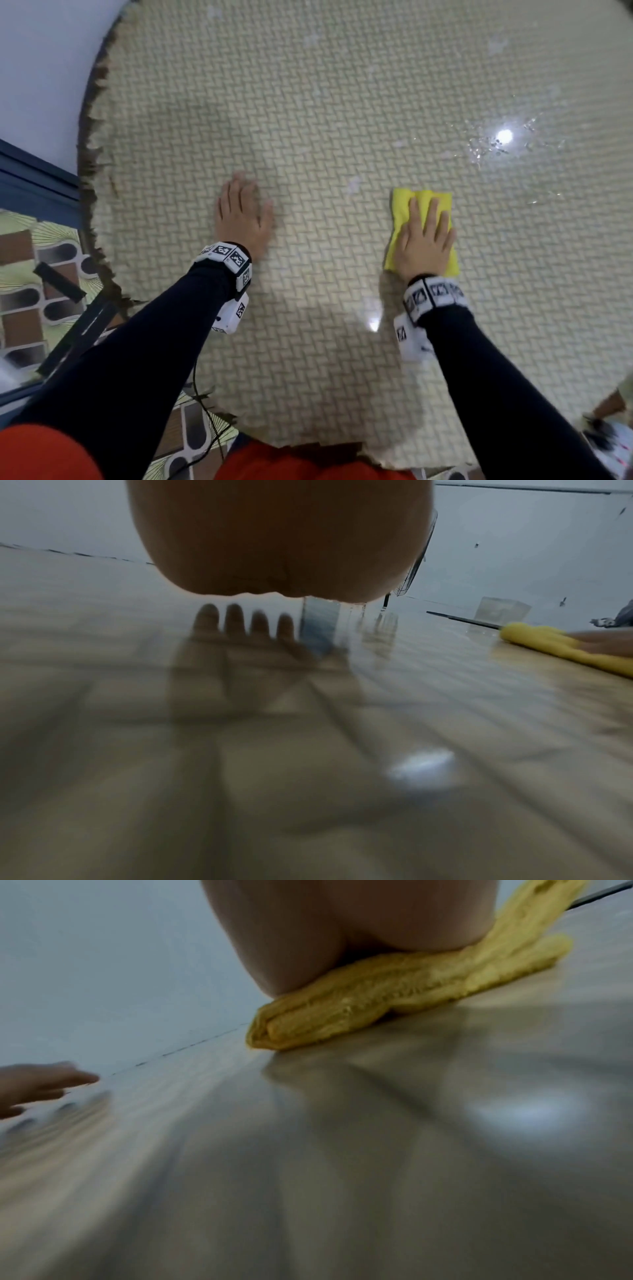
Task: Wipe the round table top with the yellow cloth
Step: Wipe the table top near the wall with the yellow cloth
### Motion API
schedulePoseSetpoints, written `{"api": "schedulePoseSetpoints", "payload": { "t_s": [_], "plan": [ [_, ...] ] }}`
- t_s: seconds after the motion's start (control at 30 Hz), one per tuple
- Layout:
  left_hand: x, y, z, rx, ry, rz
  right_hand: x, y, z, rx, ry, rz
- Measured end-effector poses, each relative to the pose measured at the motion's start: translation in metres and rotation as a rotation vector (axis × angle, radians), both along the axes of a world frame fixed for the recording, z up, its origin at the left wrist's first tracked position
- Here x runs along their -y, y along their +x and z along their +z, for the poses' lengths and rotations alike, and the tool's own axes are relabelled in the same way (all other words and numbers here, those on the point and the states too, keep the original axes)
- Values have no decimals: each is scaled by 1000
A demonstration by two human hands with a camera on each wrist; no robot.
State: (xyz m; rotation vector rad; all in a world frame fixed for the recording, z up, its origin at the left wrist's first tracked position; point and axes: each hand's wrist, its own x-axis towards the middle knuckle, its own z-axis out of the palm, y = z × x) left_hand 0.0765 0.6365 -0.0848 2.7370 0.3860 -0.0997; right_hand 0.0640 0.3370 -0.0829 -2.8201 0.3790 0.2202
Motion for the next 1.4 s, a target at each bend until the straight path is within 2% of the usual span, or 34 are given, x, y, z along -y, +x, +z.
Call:
{"api": "schedulePoseSetpoints", "payload": {
  "t_s": [0.07, 0.13, 0.2, 0.3, 0.37, 0.43, 0.53, 0.63, 0.7, 0.77, 0.87, 0.97, 1.07, 1.17, 1.2, 1.27, 1.33, 1.4],
  "plan": [
    [-6, -1, 0, -5, 0, 9, -19, 38, -1, -3, 1, 17],
    [-10, 0, 0, 6, -15, 10, -52, 53, -4, -27, -9, 141],
    [-15, 3, 0, 28, -26, 4, -84, 39, -7, -17, 6, 302],
    [-22, 8, -2, 44, -12, -6, -100, -19, -1, -6, 21, 459],
    [-26, 11, -4, 42, -7, -12, -81, -49, 4, -68, 38, 444],
    [-30, 11, -8, 47, -13, -12, -54, -51, 10, -133, 31, 343],
    [-32, 8, -11, 38, -3, -23, -29, -6, 11, -141, -35, 149],
    [-34, 7, -11, 10, -23, -24, -43, 54, 11, -140, -2, 52],
    [-34, 8, -10, 15, -50, -30, -68, 72, 6, -141, -14, 113],
    [-35, 7, -8, 31, -61, -37, -96, 60, -1, -86, -11, 233],
    [-38, 7, -10, 56, -45, -58, -118, 1, -3, -12, -17, 379],
    [-40, 9, -10, 40, -21, -78, -91, -47, 5, -76, 12, 398],
    [-40, 9, -8, 33, 1, -78, -50, -34, 9, -121, -32, 177],
    [-42, 8, -8, 13, 11, -87, -53, 35, 9, -131, 4, -53],
    [-42, 8, -8, 9, 13, -90, -66, 55, 9, -136, 17, -53],
    [-42, 8, -8, 8, 25, -98, -99, 70, 1, -118, 18, 79],
    [-42, 9, -8, 6, 38, -103, -126, 47, -6, -47, -3, 254],
    [-41, 10, -8, 8, 49, -100, -131, -5, -7, -4, -32, 346]
  ]
}}
